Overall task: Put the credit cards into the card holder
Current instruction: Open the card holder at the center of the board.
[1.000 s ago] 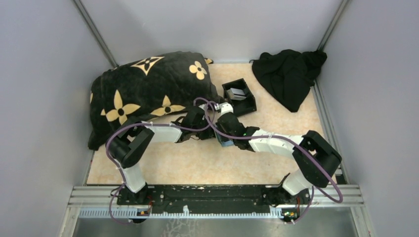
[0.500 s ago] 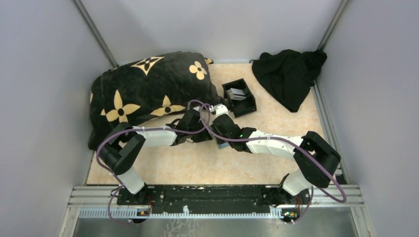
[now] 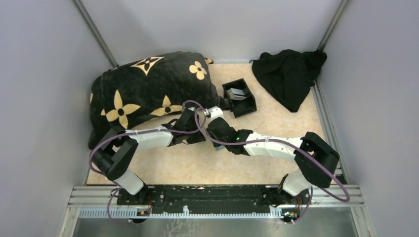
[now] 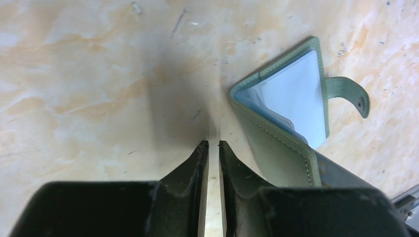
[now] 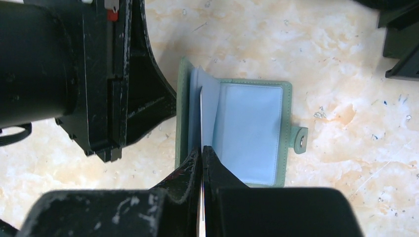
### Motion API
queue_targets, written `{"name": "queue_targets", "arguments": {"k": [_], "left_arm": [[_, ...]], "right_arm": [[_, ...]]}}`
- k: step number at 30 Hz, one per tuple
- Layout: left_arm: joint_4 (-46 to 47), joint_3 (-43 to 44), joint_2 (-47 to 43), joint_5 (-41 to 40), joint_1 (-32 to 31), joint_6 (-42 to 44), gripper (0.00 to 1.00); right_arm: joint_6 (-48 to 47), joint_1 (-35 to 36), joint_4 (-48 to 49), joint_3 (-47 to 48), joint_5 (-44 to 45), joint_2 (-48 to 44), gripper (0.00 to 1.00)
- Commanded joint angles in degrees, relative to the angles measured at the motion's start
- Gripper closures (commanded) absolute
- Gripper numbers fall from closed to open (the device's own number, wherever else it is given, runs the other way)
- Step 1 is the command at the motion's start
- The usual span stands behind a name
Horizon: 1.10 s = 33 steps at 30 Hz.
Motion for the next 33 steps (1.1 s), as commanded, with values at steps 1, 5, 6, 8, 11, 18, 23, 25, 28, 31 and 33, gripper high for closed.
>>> {"name": "queue_targets", "arguments": {"k": [1, 5, 6, 8, 11, 18, 23, 25, 28, 31, 33], "left_arm": [[-10.2, -2.1, -1.7, -4.8, 1.0, 0.5, 0.79], [-13.2, -1.9, -5.8, -6.8, 1.6, -1.2, 0.76], [-14.0, -1.9, -6.9, -7.1, 1.7, -1.8, 0.76], [-14.8, -2.3, -10.1, -7.6, 1.9, -3.3, 0.73], [-13.9, -3.4, -15.3, -7.7, 2.2, -6.2, 0.65], [-7.0, -6.2, -24.9, -7.5, 2.3, -13.2, 0.37], [-6.2, -4.0, -22.5, -5.9, 2.3, -14.1, 0.3], [-6.2, -2.7, -20.4, -4.9, 2.4, -14.3, 0.29], [-5.8, -2.0, -17.7, -3.9, 2.4, -15.0, 0.28], [-5.0, -2.1, -16.0, -3.5, 2.7, -15.7, 0.28], [-4.7, -2.0, -15.1, -2.9, 3.0, -16.0, 0.28]], "right_arm": [[0.3, 2.6, -0.2, 3.8, 2.6, -0.7, 1.0], [0.2, 3.9, -0.8, 4.6, 4.0, -0.4, 1.0], [0.1, 4.1, -0.9, 4.7, 4.2, -0.5, 1.0], [0.0, 4.4, -1.1, 4.8, 4.4, -0.3, 1.0], [0.0, 4.8, -1.3, 4.8, 4.4, -0.3, 1.0], [0.4, 6.3, -1.2, 4.5, 4.7, 0.2, 1.0], [0.4, 6.6, -1.4, 4.6, 4.9, 0.1, 1.0], [0.4, 6.8, -1.4, 4.6, 4.8, 0.1, 1.0], [0.4, 7.1, -1.4, 4.5, 4.9, 0.0, 1.0], [0.5, 7.4, -1.4, 4.3, 4.9, 0.0, 1.0], [0.6, 7.6, -1.2, 4.2, 4.8, 0.0, 1.0]]}}
